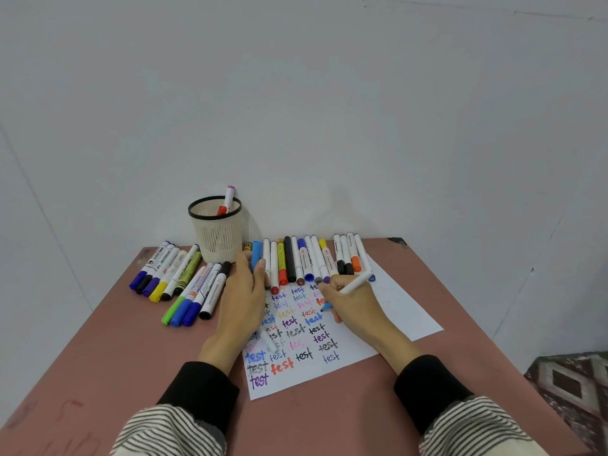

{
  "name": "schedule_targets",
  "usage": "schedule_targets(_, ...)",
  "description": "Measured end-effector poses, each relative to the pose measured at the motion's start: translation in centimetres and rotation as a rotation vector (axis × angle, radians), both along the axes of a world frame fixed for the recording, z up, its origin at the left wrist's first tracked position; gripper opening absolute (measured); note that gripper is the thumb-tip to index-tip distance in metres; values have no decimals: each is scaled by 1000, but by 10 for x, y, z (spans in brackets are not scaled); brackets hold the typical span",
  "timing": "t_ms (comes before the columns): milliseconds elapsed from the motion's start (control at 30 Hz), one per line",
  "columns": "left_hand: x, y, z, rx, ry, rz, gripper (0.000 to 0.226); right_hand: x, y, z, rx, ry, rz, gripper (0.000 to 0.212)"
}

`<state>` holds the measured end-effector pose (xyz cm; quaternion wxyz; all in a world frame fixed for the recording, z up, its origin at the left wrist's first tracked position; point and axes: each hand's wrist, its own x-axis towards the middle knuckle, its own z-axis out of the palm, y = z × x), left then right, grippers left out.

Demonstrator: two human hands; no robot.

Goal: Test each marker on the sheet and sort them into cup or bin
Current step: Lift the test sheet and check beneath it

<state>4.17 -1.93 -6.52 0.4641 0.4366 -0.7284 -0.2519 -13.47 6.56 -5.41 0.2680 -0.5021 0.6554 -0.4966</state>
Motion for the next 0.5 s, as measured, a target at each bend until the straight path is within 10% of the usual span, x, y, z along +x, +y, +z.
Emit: schedule_targets(500,1,2,1,3,-41,5,20,-1,-1,0,17,-17,-41,39)
